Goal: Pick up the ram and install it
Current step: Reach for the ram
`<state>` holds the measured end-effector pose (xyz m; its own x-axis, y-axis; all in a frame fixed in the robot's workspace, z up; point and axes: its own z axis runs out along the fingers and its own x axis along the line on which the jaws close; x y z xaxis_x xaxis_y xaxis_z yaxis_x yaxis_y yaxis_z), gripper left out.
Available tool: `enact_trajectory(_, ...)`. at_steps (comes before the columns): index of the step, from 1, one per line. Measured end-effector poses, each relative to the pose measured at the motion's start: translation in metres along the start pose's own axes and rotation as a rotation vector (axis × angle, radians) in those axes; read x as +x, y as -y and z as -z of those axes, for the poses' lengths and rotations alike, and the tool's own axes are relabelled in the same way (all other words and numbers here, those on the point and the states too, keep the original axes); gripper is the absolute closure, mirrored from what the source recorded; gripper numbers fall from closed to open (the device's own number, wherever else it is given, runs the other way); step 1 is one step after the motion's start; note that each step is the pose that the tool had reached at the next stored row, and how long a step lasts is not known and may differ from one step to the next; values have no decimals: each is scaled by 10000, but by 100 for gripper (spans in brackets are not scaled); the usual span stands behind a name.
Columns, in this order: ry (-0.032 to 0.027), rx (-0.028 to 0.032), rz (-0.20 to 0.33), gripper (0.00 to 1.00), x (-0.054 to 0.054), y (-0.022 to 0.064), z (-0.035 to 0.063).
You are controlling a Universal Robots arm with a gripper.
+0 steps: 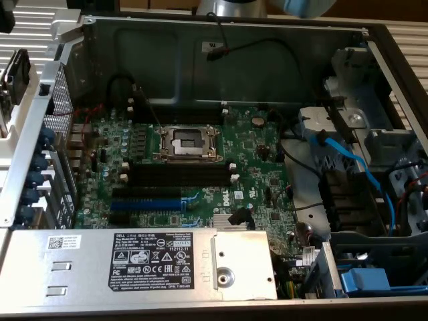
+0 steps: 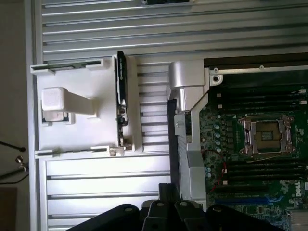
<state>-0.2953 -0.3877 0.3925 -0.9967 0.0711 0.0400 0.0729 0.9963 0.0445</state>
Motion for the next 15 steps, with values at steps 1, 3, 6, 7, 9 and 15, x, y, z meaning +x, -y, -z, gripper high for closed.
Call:
enact_trajectory(1, -24, 2, -2, 90, 24, -3, -1)
enact_trajectory(3, -26, 3, -2, 90, 25, -3, -2)
enact_trajectory(6, -27, 24, -2, 90, 49, -13, -3)
enact_trajectory(7, -25, 41, -1, 90, 76, -25, -4)
enact_trajectory(9, -24, 58, 0, 90, 149, -53, -10)
enact_trajectory(15, -23, 63, 11, 90, 405, -81, -32)
